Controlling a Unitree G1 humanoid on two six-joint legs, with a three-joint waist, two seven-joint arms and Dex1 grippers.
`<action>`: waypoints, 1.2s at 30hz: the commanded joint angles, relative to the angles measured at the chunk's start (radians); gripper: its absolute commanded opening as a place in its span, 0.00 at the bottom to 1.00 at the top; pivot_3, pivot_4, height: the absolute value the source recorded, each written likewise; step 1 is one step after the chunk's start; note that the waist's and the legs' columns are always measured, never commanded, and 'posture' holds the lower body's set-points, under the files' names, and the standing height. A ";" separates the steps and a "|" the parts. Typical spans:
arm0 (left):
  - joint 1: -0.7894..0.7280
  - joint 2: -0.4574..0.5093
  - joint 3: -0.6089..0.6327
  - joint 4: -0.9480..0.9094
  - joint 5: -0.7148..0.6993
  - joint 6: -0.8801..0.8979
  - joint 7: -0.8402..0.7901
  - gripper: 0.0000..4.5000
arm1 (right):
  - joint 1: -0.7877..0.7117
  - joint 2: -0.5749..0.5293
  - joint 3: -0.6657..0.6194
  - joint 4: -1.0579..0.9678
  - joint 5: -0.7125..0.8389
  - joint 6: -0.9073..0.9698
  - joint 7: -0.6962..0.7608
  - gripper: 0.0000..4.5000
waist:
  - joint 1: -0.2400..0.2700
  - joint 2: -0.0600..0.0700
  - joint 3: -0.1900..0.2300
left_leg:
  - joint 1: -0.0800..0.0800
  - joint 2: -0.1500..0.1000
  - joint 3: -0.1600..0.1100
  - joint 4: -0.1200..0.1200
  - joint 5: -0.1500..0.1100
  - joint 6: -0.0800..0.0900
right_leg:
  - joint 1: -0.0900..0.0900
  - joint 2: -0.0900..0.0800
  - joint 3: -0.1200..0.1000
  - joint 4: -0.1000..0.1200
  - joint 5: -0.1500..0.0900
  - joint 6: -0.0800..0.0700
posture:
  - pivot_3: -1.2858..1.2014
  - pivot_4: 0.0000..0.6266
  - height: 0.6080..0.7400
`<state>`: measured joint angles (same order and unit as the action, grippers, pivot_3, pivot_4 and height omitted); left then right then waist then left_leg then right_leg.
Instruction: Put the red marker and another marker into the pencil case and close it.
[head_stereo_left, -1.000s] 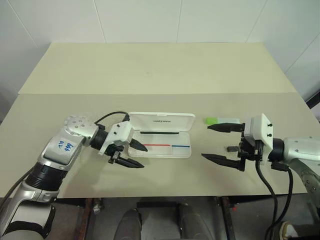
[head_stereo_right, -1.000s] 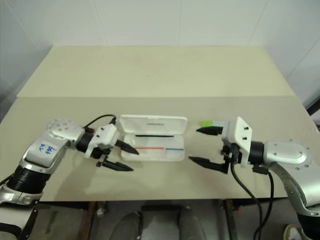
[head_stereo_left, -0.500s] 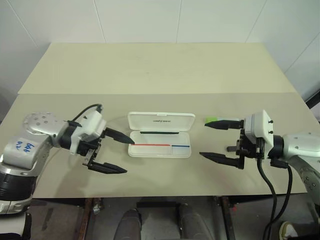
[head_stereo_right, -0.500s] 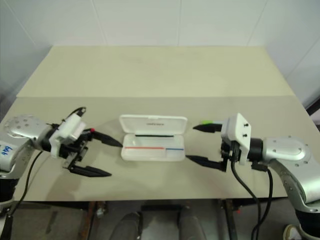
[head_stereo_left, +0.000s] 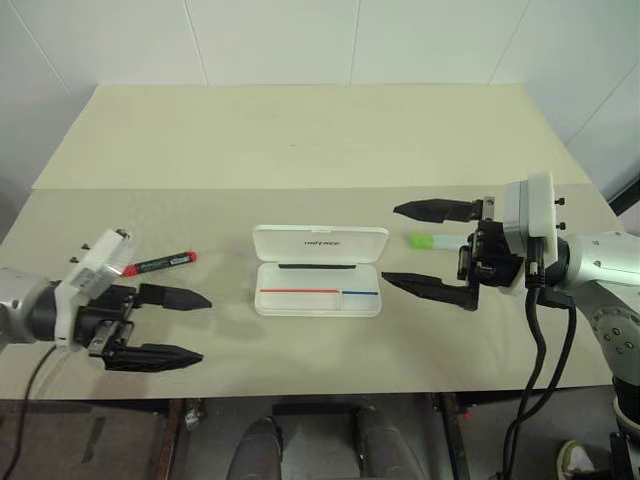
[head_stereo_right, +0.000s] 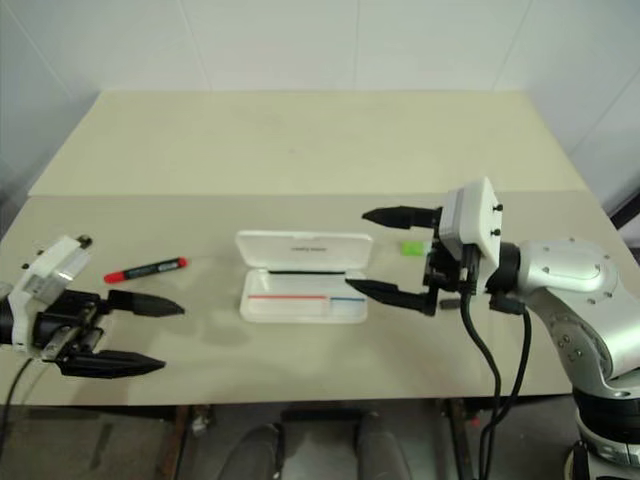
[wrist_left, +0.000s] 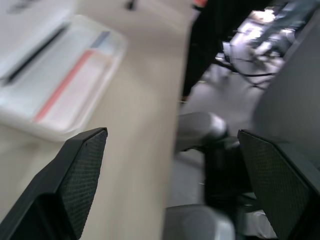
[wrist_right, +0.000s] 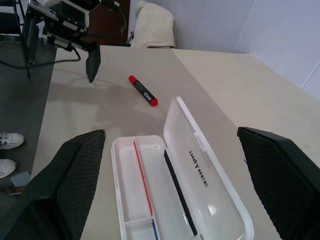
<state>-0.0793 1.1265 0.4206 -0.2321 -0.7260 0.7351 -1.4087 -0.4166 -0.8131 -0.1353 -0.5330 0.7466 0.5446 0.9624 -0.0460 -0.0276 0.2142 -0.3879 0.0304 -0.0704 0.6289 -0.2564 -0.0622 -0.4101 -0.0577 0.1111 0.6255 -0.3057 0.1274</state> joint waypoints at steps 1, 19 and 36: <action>-0.053 0.037 0.041 0.218 0.145 -0.221 0.011 0.99 | -0.015 0.015 0.000 0.001 0.006 -0.018 0.004 1.00 | -0.002 0.000 0.000 | 0.000 0.000 0.000 0.000 0.000 0.000 | 0.000 0.000 0.000 0.000 0.000 0.000 | 0.52 0.24 1.00; -0.619 0.044 -0.391 0.964 0.599 -0.891 -0.131 0.99 | -0.062 0.065 0.026 0.007 -0.031 -0.050 -0.019 1.00 | -0.009 0.000 0.000 | -0.003 0.000 0.001 -0.003 0.000 0.000 | -0.004 0.001 -0.001 0.001 0.008 0.014 | 0.52 0.24 1.00; -0.937 -0.074 -0.569 1.376 0.914 -1.137 0.143 0.99 | -0.019 0.060 0.006 -0.040 -0.030 -0.041 -0.085 1.00 | -0.009 0.000 0.000 | -0.003 0.000 0.001 0.000 0.000 0.000 | -0.004 0.001 -0.001 0.002 0.009 0.016 | 0.52 0.24 1.00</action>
<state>-0.9918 1.0372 -0.1436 1.1227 0.1639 -0.3806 -1.2990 -0.4369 -0.7443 -0.0945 -0.5373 0.7052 0.5090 0.8868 -0.0547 -0.0280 0.2141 -0.3913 0.0308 -0.0697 0.6284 -0.2569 -0.0625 -0.4139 -0.0564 0.1104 0.6279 -0.2964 0.1435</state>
